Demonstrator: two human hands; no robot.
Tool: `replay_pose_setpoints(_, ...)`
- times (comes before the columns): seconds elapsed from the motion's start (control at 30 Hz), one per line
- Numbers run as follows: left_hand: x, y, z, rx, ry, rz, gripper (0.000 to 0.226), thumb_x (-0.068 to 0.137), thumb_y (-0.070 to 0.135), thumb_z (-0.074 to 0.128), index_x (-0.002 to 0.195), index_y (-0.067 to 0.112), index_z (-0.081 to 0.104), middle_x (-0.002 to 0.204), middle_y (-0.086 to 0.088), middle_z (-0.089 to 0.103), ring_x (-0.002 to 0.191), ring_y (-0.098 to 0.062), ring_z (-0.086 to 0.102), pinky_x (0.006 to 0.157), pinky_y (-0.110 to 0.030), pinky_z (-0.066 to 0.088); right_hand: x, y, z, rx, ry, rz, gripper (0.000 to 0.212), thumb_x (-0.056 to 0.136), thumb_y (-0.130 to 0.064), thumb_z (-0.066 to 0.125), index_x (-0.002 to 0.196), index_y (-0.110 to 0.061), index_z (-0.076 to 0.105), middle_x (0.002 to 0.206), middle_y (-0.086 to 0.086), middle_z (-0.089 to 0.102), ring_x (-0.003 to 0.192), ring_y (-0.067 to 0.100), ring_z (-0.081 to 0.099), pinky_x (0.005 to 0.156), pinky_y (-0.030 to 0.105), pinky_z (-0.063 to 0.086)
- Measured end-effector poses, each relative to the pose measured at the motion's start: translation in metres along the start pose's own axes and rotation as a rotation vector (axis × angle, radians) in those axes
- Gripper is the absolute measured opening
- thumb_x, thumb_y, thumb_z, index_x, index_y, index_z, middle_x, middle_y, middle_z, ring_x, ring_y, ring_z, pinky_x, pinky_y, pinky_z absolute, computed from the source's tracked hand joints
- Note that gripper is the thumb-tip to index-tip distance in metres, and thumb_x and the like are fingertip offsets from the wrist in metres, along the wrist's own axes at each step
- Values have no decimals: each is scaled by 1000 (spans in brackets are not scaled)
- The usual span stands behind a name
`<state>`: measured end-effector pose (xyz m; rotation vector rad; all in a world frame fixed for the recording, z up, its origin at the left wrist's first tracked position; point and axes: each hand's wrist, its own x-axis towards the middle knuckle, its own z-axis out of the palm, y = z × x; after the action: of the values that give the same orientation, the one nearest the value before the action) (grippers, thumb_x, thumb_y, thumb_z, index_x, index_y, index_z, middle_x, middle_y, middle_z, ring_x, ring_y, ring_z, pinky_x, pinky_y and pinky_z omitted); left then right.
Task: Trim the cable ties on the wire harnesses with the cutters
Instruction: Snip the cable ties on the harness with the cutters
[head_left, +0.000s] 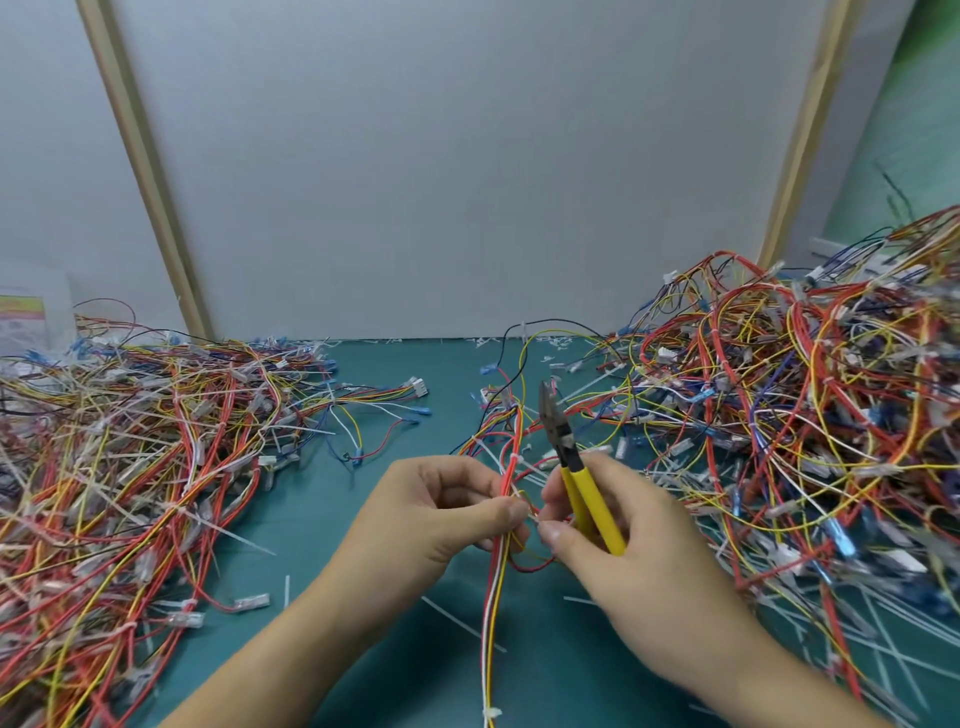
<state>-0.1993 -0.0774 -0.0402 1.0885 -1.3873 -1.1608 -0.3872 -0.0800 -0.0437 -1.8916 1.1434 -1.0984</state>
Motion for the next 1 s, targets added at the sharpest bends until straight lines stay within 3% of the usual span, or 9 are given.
replay_pose_setpoints(0.13, 2, -2, 0, 125, 34, -29, 14, 74, 15, 80, 71, 7, 68, 70, -16, 73, 62, -17, 64, 60, -20, 51, 3, 0, -1, -1, -21, -10, 25, 89, -10, 69, 88, -32, 58, 82, -8, 67, 72, 8, 63, 68, 22, 52)
replay_pose_setpoints(0.23, 2, -3, 0, 215, 28, -30, 11, 71, 21, 65, 67, 11, 65, 68, -11, 73, 60, -15, 60, 61, -22, 49, 4, -2, 0, -49, -11, -30, 27, 88, -9, 68, 91, -33, 55, 82, -9, 67, 72, 9, 63, 66, 20, 50)
replay_pose_setpoints(0.3, 2, -2, 0, 199, -22, -25, 8, 74, 21, 66, 70, 14, 66, 71, -9, 74, 60, -13, 60, 61, -20, 48, 4, 0, -2, -69, 11, -41, 28, 87, -9, 69, 91, -33, 55, 81, -10, 66, 71, 9, 62, 64, 19, 50)
replay_pose_setpoints(0.47, -1, -2, -2, 56, -106, -25, 13, 72, 11, 79, 83, 15, 72, 78, -6, 69, 70, -16, 65, 67, -22, 53, 4, 1, -8, -9, 48, 28, 28, 87, -10, 70, 91, -35, 57, 81, -7, 68, 71, 14, 63, 69, 32, 55)
replay_pose_setpoints(0.63, -2, 3, -4, 61, -14, 30, 15, 79, 1, 78, 90, 9, 73, 80, -4, 73, 77, -13, 68, 75, -18, 52, 0, -10, -14, 167, 105, 11, 9, 86, -32, 74, 92, -32, 67, 81, -2, 68, 70, 16, 69, 64, 29, 58)
replay_pose_setpoints(0.7, -3, 3, -2, 37, 2, 25, 16, 79, -1, 75, 94, 4, 72, 80, -5, 72, 76, -16, 67, 75, -22, 54, -4, -17, -17, 311, 32, 59, 24, 81, -46, 68, 91, -25, 70, 75, 3, 66, 66, 21, 67, 65, 36, 60)
replay_pose_setpoints(0.77, -3, 3, -1, 13, 16, 24, 16, 80, -4, 74, 95, 1, 70, 78, -6, 70, 72, -17, 66, 71, -24, 55, -5, -25, -15, 471, -96, 187, 33, 81, -48, 65, 86, -16, 73, 75, 6, 63, 60, 27, 62, 63, 45, 61)
replay_pose_setpoints(0.87, -3, 4, -1, -33, 22, 13, 18, 78, -3, 77, 95, 0, 70, 78, -10, 68, 68, -17, 67, 65, -23, 54, -5, -29, -13, 535, -260, 381, 45, 84, -50, 69, 87, -6, 72, 74, 12, 62, 57, 30, 58, 57, 45, 57)
replay_pose_setpoints(1.0, -3, 5, 0, -145, 20, -2, 16, 70, 5, 75, 86, 5, 72, 77, -13, 64, 69, -18, 66, 61, -24, 55, -3, -28, -20, 507, -353, 476, 51, 80, -56, 64, 85, -6, 72, 74, 16, 65, 55, 32, 61, 55, 40, 56)
